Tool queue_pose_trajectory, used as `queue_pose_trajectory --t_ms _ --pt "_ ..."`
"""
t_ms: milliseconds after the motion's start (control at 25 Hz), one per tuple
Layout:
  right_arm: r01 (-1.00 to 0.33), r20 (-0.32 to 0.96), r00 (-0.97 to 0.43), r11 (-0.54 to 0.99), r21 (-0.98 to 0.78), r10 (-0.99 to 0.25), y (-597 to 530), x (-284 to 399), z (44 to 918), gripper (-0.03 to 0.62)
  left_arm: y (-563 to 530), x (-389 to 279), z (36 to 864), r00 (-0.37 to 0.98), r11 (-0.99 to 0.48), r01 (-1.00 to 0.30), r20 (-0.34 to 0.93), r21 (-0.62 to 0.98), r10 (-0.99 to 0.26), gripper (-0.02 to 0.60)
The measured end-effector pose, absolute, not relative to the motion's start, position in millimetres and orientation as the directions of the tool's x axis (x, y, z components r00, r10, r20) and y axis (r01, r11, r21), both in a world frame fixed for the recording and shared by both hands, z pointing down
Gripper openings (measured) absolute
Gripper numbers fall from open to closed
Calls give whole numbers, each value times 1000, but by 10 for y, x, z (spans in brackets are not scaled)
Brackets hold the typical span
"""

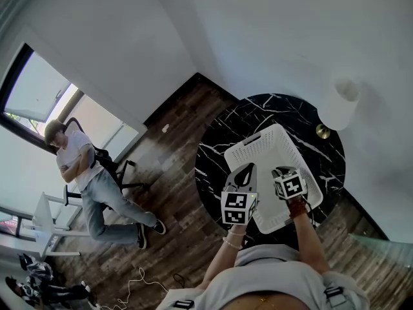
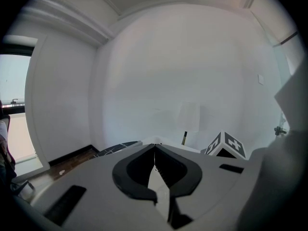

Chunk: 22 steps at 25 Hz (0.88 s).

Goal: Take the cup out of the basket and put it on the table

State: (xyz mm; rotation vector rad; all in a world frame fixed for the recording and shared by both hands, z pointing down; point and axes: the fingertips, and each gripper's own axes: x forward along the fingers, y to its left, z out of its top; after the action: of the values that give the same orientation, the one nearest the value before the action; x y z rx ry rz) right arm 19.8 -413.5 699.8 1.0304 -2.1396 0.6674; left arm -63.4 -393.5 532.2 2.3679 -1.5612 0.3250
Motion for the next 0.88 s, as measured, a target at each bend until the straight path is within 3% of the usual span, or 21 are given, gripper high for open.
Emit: queue_pose_trajectory --t_ms 880 --pt "-798 585 -547 584 -149 -599 -4130 111 6073 57 -3895 -499 5373 413 -404 -909 352 104 -840 5"
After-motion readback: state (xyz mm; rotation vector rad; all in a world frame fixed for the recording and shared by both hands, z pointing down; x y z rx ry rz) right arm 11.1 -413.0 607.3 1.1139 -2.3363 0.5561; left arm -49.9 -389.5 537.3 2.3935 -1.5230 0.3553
